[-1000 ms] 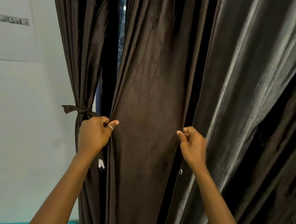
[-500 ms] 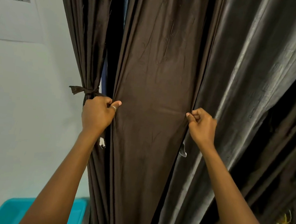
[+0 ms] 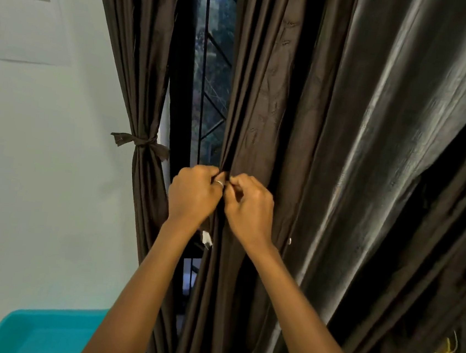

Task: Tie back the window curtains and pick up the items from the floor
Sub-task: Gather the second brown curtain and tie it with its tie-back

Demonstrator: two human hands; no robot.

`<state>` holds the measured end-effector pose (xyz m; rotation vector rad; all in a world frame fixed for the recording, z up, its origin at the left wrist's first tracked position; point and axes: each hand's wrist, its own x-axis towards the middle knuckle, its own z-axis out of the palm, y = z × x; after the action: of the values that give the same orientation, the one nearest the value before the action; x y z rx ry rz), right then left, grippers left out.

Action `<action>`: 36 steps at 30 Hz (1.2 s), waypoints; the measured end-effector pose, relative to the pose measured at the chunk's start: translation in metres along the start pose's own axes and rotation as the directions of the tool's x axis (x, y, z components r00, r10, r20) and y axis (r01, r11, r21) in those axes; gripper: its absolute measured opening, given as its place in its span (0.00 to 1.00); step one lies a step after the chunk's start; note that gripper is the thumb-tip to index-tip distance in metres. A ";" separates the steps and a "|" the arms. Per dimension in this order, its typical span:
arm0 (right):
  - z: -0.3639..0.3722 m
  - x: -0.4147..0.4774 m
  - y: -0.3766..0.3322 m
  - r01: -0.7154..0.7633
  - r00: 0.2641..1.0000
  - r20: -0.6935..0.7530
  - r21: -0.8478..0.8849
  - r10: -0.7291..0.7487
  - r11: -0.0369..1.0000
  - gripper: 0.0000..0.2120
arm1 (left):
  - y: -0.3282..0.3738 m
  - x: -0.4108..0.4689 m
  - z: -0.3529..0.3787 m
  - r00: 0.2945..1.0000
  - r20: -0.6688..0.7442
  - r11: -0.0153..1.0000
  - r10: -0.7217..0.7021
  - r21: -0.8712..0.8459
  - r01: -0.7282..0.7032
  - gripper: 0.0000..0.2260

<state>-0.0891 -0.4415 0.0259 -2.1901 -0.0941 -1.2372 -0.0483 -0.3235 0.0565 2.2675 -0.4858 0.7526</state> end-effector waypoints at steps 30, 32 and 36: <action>-0.017 0.012 0.030 -0.126 0.983 -0.134 0.024 0.128 0.992 0.11 | -0.008 0.018 0.002 0.999 0.017 0.991 0.047 -0.127 -0.044 0.23; -0.035 0.019 0.045 -0.264 0.894 -0.378 -0.007 0.241 0.965 0.14 | -0.015 0.019 -0.002 0.998 0.011 0.989 0.066 -0.133 -0.064 0.23; -0.072 0.039 0.078 -0.515 0.801 -0.342 0.024 0.491 0.857 0.30 | -0.028 0.023 -0.010 0.995 0.002 0.985 0.099 -0.142 -0.097 0.24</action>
<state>-0.0941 -0.5524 0.0465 -1.8428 0.6461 -1.2813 -0.0193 -0.3001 0.0632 2.1285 -0.6391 0.7328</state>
